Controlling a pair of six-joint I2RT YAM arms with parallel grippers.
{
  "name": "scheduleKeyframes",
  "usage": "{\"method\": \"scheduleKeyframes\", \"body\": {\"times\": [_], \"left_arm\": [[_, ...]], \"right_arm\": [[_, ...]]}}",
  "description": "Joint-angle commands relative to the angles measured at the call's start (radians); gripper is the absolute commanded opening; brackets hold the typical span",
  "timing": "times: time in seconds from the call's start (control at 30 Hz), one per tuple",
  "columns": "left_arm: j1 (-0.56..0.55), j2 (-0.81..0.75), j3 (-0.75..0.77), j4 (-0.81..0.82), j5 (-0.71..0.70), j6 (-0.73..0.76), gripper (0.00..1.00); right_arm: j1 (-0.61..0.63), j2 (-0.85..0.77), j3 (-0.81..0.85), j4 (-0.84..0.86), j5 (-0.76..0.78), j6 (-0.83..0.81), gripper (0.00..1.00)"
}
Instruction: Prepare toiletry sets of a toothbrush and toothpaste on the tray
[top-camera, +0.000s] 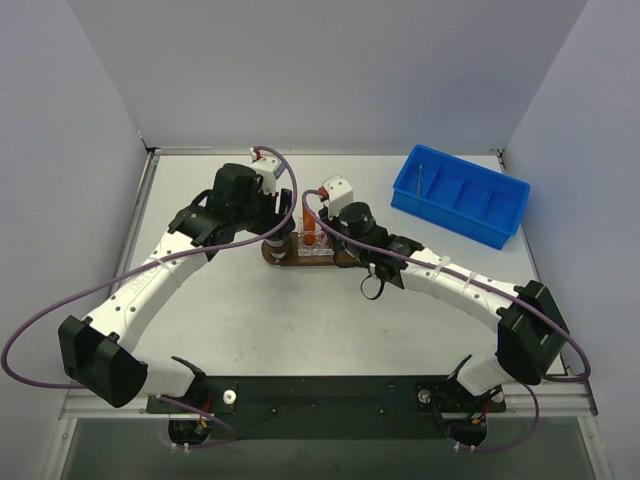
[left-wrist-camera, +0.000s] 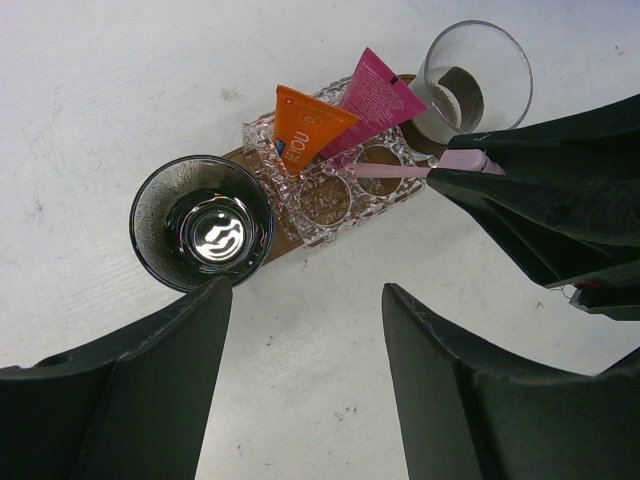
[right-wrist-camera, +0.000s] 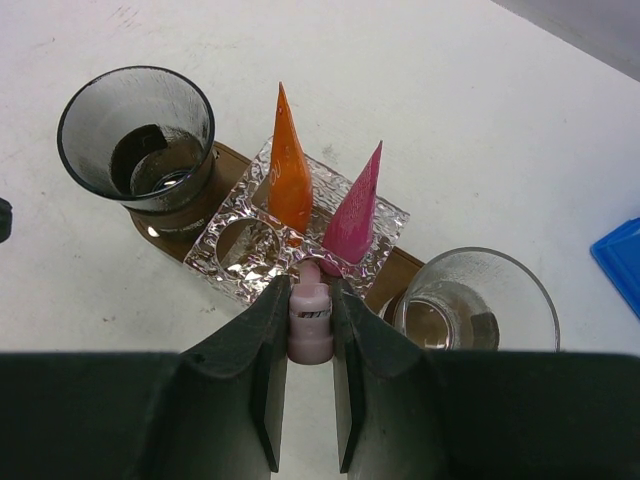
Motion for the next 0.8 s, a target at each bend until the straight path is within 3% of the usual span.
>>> {"method": "scheduleKeyframes", "body": {"times": [0.0,0.43,0.77], "left_arm": [[0.009,-0.009,0.034,0.013,0.005,-0.001,0.72],[0.009,-0.006,0.032,0.014,0.007,0.001,0.72],[0.010,-0.005,0.034,0.013,0.007,-0.001,0.72]], "right_arm": [[0.014,0.006,0.003,-0.006,0.037,-0.003,0.09],[0.026,-0.007,0.026,-0.071,0.076,0.001,0.34],[0.027,-0.007,0.044,-0.091,0.081,0.008,0.39]]}}
